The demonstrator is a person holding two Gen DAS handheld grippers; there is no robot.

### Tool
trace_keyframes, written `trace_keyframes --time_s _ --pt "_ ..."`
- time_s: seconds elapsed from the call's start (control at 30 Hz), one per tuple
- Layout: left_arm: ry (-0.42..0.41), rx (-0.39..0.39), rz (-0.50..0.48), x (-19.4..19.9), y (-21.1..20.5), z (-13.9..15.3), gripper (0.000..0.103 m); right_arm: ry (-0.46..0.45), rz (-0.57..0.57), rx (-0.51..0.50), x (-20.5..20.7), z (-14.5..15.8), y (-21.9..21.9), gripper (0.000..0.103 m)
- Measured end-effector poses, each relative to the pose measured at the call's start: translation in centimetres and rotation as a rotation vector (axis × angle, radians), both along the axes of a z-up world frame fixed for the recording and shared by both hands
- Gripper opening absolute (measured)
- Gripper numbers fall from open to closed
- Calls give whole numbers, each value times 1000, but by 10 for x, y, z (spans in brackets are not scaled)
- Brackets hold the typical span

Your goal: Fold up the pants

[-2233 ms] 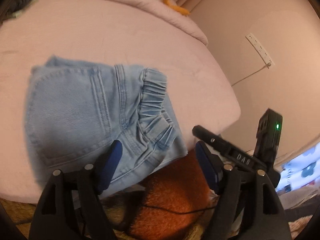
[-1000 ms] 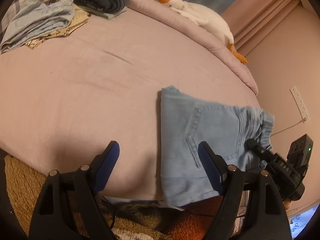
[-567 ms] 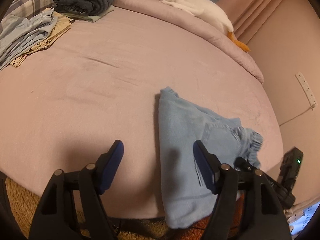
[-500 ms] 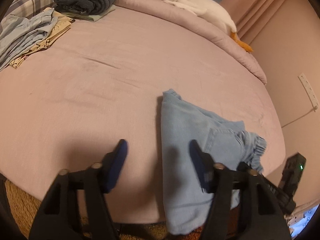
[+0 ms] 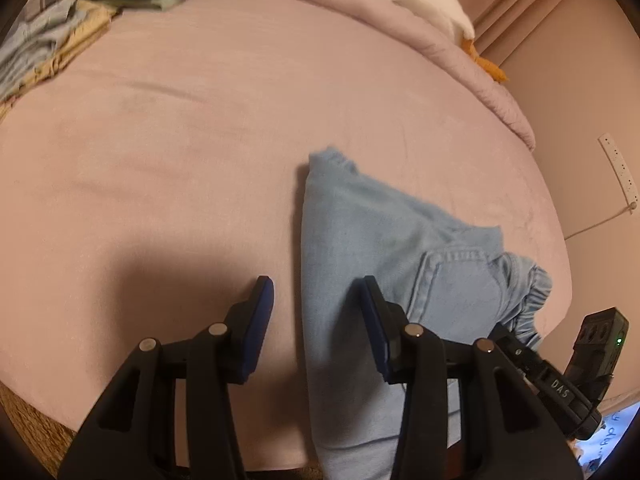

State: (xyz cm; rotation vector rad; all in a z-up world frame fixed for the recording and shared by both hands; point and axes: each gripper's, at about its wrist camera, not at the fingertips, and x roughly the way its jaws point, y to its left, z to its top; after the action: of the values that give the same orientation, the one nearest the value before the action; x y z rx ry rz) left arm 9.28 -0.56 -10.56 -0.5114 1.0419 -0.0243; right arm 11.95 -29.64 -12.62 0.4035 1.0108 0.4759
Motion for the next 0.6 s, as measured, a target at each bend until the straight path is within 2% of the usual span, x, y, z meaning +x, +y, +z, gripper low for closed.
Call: trace_keyframes --time_s 0.2,0.6 --pt "-12 -40 -25 -25 -1 -9 44 -9 -2 -12 -1 1 1 28" --pt "1 -41 -79 -65 -10 -13 45 -18 -6 -25 -1 2 4 28"
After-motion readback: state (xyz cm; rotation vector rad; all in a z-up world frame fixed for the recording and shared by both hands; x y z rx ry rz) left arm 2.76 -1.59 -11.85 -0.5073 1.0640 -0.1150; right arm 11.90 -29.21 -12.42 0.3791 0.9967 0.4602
